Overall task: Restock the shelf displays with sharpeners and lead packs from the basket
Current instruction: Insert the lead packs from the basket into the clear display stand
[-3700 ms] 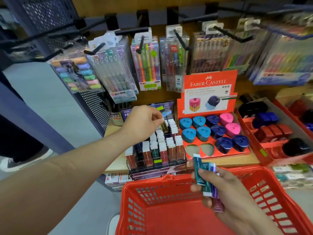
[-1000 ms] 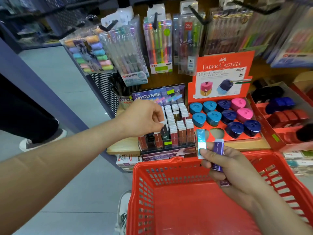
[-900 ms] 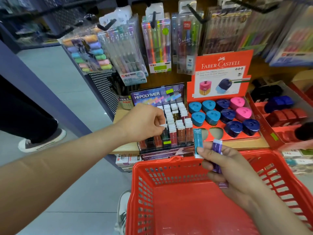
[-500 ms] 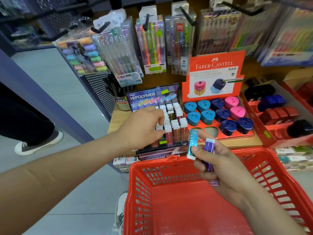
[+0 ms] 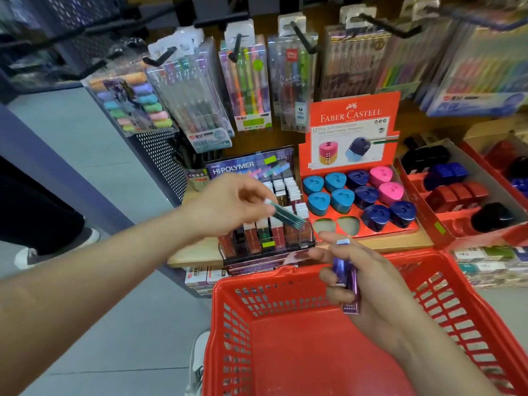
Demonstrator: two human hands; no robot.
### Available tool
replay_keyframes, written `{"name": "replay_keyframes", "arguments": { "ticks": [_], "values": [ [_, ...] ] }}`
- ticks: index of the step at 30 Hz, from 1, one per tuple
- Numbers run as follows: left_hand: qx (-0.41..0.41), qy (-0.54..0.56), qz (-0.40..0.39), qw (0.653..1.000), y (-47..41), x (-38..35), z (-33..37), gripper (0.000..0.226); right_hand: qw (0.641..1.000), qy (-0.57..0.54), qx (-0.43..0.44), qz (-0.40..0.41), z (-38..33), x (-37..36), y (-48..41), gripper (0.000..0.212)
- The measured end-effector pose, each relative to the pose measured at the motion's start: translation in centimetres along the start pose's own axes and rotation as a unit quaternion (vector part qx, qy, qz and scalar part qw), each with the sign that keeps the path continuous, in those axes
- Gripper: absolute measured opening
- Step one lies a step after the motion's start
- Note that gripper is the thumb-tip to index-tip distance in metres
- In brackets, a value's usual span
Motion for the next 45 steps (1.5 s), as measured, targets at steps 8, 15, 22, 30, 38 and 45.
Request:
{"name": "replay_keyframes", "arguments": {
  "ticks": [8, 15, 22, 30, 38, 45],
  "values": [
    [-0.025, -0.213, 0.067, 0.974, -0.8, 3.9, -0.9, 0.013, 0.999, -0.019, -0.026, -0.004, -0.1, 0.4, 0.1, 0.025],
    [-0.049, -0.247, 0.071, 0.965, -0.7, 2.9, -0.7, 0.012, 1.0, 0.014, -0.02, 0.009, 0.1, 0.8, 0.4, 0.022],
    [-0.055, -0.266, 0.049, 0.961, -0.7, 2.5, -0.7, 0.013, 0.999, 0.037, -0.026, -0.008, 0.5, 0.4, 0.3, 0.024],
    [-0.111, -0.348, 0.06, 0.929, -0.1, 0.0, -0.1, 0.016, 0.998, 0.051, -0.033, -0.018, 0.9, 0.0, 0.7, 0.023],
    [-0.119, -0.408, 0.036, 0.904, -0.5, -1.0, -0.5, 0.019, 0.995, 0.089, -0.024, -0.036, 1.1, -0.2, 0.8, 0.017],
    [-0.141, -0.428, 0.048, 0.891, -0.6, -2.6, -1.7, 0.019, 0.992, 0.112, -0.02, -0.053, 1.1, -0.1, 0.6, 0.023]
  ]
}}
Point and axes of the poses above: each hand's wrist, its own y-axis away from the middle knuckle, its own x-axis out of the back of the hand, z = x × y, the point moved 7 cm from there along -y, towards the middle knuckle, and after that the axes turned 3 degrees about -z, right-handed, at the moved point
